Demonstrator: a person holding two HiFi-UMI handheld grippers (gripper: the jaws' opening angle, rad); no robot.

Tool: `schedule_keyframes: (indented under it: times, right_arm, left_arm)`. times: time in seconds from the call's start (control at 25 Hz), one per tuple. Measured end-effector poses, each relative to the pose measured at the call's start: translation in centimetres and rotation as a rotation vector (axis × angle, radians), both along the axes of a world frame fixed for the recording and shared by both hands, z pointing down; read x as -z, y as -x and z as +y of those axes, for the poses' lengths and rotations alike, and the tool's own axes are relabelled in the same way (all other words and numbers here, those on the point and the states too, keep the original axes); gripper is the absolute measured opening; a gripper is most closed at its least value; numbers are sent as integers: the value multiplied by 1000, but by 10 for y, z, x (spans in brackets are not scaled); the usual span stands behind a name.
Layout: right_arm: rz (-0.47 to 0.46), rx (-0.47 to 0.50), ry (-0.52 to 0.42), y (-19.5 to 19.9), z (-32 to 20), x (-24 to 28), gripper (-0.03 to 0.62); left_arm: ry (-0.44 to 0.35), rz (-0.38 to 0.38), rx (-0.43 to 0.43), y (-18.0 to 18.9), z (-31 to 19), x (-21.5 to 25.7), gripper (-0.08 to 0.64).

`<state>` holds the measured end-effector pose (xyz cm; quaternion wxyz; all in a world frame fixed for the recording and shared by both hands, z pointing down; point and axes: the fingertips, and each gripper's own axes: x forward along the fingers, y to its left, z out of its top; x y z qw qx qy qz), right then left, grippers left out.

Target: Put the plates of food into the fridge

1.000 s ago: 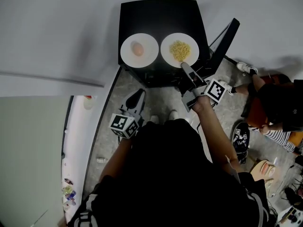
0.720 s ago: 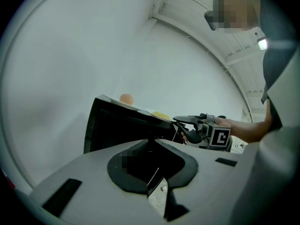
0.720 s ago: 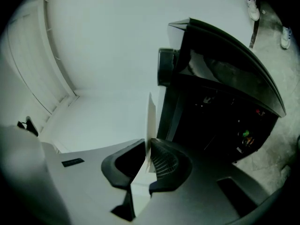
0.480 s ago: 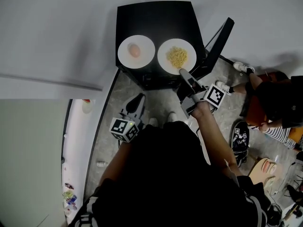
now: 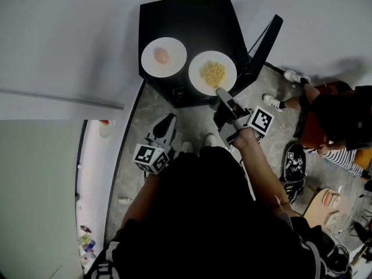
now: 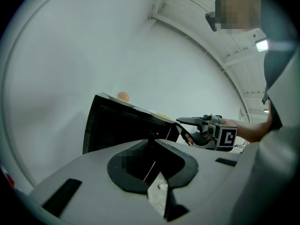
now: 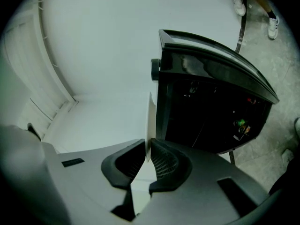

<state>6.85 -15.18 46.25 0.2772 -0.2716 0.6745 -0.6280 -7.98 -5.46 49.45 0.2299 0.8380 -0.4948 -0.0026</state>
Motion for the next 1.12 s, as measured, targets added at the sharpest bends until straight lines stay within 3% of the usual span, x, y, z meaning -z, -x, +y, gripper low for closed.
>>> schedule_keyframes:
  times: [1.12]
  right_arm:
    - [-8, 32, 20, -1, 69, -8, 49]
  left_arm:
    - [8, 11, -18, 3, 32, -4, 54]
